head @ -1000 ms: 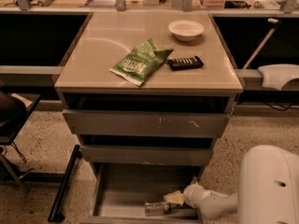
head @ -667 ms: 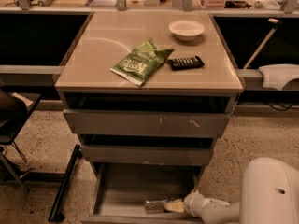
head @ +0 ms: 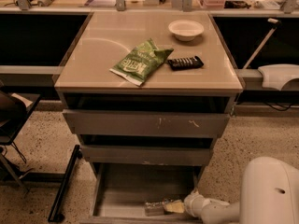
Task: Pick water bottle from bottom drawer and place on counter
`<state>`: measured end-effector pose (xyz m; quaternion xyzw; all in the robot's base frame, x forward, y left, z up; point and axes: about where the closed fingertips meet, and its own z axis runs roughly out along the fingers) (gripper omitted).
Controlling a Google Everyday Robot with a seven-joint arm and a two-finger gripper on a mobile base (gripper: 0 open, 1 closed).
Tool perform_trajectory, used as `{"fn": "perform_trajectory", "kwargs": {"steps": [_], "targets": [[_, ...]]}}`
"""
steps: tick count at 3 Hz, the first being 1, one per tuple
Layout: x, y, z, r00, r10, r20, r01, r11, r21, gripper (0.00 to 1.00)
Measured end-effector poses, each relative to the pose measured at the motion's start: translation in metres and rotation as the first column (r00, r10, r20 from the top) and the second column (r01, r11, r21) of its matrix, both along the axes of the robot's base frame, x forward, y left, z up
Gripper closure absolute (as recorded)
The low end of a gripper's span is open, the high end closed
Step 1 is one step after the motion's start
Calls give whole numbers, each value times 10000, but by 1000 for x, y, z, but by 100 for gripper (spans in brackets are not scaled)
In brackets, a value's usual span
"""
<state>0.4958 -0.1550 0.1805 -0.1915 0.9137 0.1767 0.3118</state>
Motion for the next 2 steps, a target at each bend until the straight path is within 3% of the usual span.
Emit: {"fn": "perform_trajectory", "kwargs": {"steps": [1,2], "targets": [[5,43,40,9907,937,987,-950,9954,89,0],[-10,48,40,9841,1385,1117,-1381,9904,-112,0]]}}
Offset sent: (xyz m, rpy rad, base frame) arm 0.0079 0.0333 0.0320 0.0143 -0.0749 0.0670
